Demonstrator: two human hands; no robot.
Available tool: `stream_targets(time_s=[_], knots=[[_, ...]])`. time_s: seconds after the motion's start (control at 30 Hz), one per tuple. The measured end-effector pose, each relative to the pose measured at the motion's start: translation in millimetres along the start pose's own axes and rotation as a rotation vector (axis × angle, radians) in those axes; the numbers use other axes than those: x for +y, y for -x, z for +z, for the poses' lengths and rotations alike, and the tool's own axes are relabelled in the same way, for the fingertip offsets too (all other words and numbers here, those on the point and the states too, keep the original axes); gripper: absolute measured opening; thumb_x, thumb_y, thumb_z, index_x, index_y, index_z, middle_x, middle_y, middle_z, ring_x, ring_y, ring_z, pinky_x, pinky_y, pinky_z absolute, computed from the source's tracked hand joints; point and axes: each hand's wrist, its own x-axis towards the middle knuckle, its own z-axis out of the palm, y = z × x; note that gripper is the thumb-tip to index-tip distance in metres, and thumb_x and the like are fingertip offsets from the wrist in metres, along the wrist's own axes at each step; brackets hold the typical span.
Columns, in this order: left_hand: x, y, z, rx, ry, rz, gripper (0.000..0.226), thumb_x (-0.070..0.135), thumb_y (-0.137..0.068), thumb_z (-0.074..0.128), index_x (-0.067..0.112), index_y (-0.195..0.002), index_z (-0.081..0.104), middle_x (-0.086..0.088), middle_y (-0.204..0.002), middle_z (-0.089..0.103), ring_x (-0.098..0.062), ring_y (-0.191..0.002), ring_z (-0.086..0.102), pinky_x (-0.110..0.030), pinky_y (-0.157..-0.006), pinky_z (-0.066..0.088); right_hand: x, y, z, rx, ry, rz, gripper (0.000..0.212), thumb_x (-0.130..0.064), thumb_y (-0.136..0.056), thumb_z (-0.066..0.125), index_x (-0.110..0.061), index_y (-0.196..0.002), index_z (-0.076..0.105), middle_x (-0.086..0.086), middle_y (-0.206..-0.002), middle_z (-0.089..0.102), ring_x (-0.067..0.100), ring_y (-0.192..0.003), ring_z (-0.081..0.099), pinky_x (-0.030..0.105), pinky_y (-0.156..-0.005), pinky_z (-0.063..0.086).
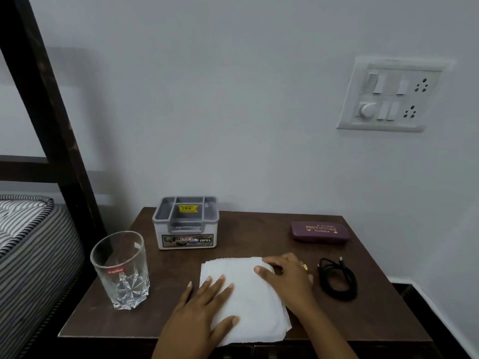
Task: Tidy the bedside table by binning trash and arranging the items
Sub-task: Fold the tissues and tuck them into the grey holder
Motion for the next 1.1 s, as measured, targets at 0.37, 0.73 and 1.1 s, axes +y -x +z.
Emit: stream_targets(time_s=[0.37,0.73,1.1], knots=[[-6,-2,6,0.032,-0.023,0.001,0.056,0.066,-0.090,0.019,0.039,-0.126,0.051,0.015,-0.131,0.057,-0.009,-0.117,0.057,-0.021,-0.106,0.010,-2,11,2,0.143,-0.142,-0.112,0.013,-0.037,-0.068,0.076,-0.041,-0.070,0.064,-0.023,-0.095,0.056,-0.007,-0.089,0.052,0.030,-0.083,0.029],[-6,-2,7,0.049,-0.042,0.003,0.055,0.067,-0.090,0.020,0.039,-0.130,0.047,0.013,-0.134,0.055,-0.010,-0.119,0.056,-0.021,-0.106,0.009,-1,11,5,0.165,-0.152,-0.128,0.005,-0.038,-0.076,0.070,-0.039,-0.071,0.068,-0.022,-0.092,0.057,0.002,-0.089,0.054,0.039,-0.087,0.042],[-3,1,3,0.021,-0.042,-0.017,0.055,0.066,-0.090,0.019,0.041,-0.131,0.044,0.016,-0.137,0.051,-0.005,-0.124,0.049,-0.020,-0.106,0.007,2,15,0,-0.029,-0.208,-0.127,0.027,-0.051,-0.075,0.065,-0.045,-0.099,0.055,-0.023,-0.090,0.066,-0.007,-0.097,0.053,0.029,-0.096,0.029]])
